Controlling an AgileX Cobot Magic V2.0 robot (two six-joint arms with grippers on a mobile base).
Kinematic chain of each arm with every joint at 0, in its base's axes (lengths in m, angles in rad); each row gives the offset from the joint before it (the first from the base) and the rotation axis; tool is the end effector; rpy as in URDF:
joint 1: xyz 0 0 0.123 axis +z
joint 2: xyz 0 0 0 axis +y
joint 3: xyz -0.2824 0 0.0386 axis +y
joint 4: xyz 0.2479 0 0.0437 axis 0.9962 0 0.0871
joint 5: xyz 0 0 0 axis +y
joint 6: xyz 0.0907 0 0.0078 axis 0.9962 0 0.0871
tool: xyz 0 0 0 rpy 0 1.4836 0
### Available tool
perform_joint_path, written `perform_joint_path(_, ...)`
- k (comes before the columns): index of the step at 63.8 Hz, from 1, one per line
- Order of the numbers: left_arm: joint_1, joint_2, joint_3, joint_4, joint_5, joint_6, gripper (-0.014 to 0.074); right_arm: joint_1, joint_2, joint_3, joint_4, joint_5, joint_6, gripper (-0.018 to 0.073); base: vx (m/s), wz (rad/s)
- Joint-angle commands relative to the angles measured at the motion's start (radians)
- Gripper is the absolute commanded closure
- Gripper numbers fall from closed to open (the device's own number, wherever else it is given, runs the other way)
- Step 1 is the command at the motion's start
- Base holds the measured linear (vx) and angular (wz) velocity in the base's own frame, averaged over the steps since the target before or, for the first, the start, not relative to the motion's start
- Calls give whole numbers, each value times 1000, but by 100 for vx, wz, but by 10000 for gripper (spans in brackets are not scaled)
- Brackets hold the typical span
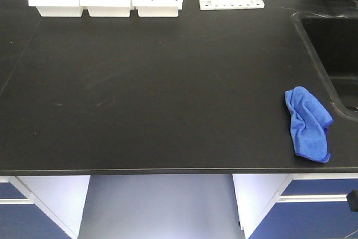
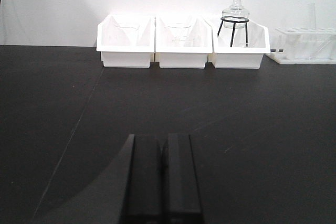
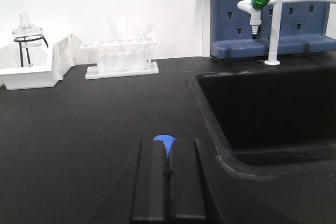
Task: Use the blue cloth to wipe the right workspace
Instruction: 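Move the right gripper toward the blue cloth beside the sink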
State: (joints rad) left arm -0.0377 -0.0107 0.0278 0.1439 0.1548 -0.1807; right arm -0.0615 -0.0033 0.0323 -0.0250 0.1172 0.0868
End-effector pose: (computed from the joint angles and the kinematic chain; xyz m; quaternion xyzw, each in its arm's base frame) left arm 0.0565 -0.0001 0.1903 -0.0078 0.7358 -0.0177 0.6769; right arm 0.0573 -0.0038 0.1917 0.0459 0.7262 -0.0009 0.6860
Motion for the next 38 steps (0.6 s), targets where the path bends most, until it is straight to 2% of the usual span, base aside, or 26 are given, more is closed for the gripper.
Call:
perform_joint_path(1, -5, -16, 30, 1, -83, -8, 602, -5, 11, 18, -4, -83, -3, 564, 0, 0)
perform_joint_path(38, -5, -16, 30, 1, -83, -8, 602, -5, 11, 18, -4, -83, -3, 564, 0, 0)
